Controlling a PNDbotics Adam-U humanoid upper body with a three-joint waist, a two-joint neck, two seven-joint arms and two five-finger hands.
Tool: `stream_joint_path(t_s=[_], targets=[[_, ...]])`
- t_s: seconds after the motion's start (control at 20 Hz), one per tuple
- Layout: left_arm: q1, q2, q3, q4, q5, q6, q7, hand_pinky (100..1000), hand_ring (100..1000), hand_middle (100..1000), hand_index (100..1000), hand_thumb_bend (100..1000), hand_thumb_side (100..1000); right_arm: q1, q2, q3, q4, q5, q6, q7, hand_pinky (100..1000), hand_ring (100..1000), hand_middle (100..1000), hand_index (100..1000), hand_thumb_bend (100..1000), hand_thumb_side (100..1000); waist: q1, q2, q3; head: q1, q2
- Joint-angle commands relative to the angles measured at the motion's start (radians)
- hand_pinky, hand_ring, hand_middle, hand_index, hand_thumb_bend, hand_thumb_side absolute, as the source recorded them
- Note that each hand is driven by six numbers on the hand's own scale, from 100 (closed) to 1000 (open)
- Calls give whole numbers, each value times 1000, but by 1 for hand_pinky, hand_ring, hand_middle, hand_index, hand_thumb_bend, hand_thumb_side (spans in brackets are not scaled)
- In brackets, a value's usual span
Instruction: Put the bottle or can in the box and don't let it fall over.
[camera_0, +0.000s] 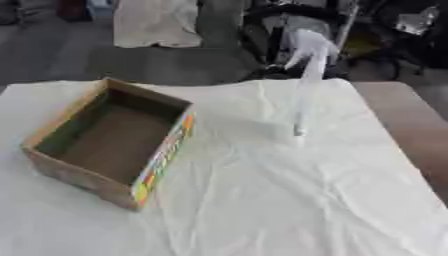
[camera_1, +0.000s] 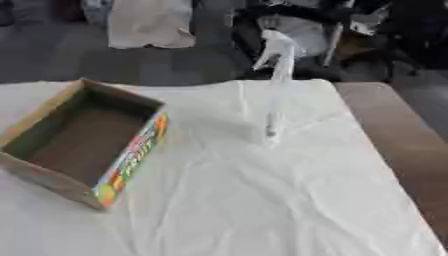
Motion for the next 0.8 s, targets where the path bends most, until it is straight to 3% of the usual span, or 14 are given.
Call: stream_joint_path(t_s=[0.05,0.5,0.8], targets=[[-3,9,5,-17,-3,-3,0,795,484,636,734,161,790,-16,-28,-16,-3,-9,-5,6,890,754,770,808,100,328,0,-26,0,-4,-4],[-3,9,4,-17,-3,-1,-2,795,482,635,734,160,791,-18,-27,-13,-3,-7,-5,6,890,759,776,809,100,321,-2,-24,2,-4,-4],[-4,8,3,-17,-4,-1,-3,795,480,635,733,159,791,-30,-19,-4,-1,7,-10,4,894,769,789,816,100,320,-1,-20,10,-9,-37]])
